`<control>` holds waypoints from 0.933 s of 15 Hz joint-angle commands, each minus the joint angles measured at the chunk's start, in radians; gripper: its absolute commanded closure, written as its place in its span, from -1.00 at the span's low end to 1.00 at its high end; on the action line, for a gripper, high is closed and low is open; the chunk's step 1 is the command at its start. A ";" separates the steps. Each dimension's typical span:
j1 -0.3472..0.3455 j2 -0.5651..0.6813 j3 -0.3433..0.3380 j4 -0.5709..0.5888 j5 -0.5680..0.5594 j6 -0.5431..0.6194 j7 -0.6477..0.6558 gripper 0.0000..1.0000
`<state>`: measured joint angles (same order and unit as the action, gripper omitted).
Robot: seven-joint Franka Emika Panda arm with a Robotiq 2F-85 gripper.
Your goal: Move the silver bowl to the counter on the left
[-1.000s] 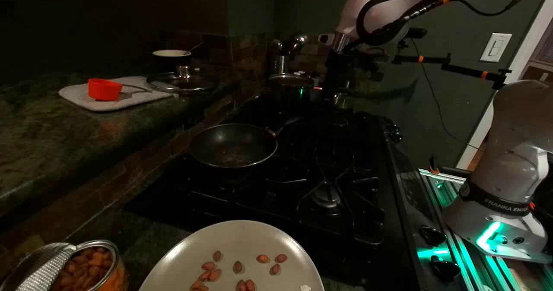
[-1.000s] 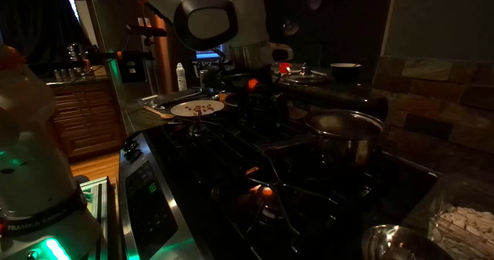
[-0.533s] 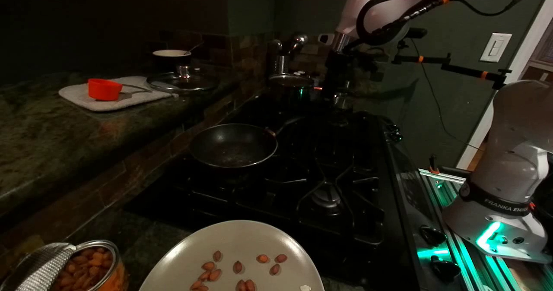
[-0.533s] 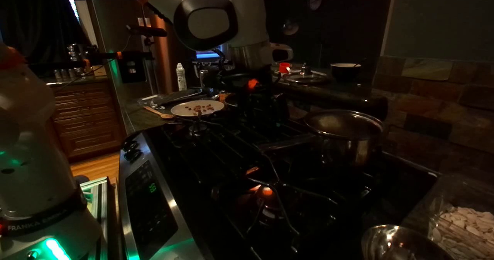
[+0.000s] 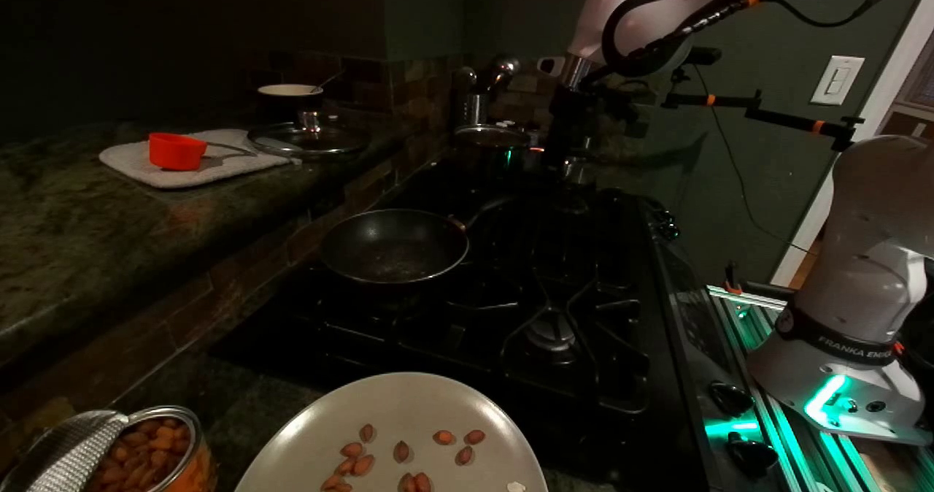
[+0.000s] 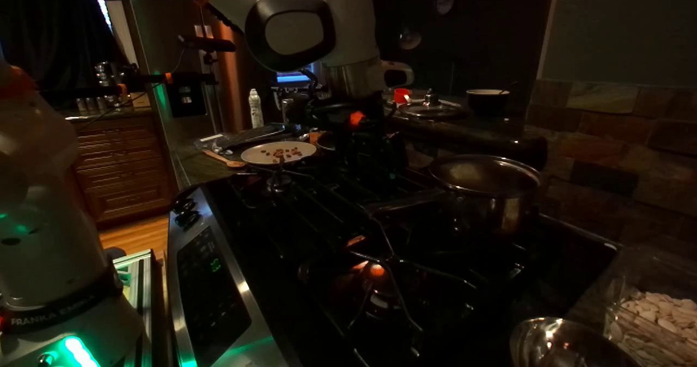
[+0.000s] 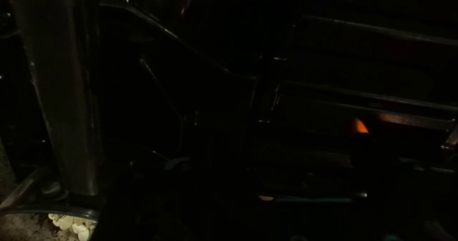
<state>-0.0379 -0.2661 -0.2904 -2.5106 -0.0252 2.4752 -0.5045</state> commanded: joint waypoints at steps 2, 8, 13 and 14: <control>-0.019 0.001 0.020 0.001 0.008 -0.001 -0.004 -1.00; -0.090 -0.023 0.020 0.043 -0.051 -0.053 0.093 -1.00; -0.185 0.012 -0.011 0.155 -0.051 -0.122 0.179 -1.00; -0.201 0.020 -0.013 0.170 -0.056 -0.125 0.201 -1.00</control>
<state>-0.1968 -0.2732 -0.3034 -2.3930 -0.0482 2.3896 -0.3910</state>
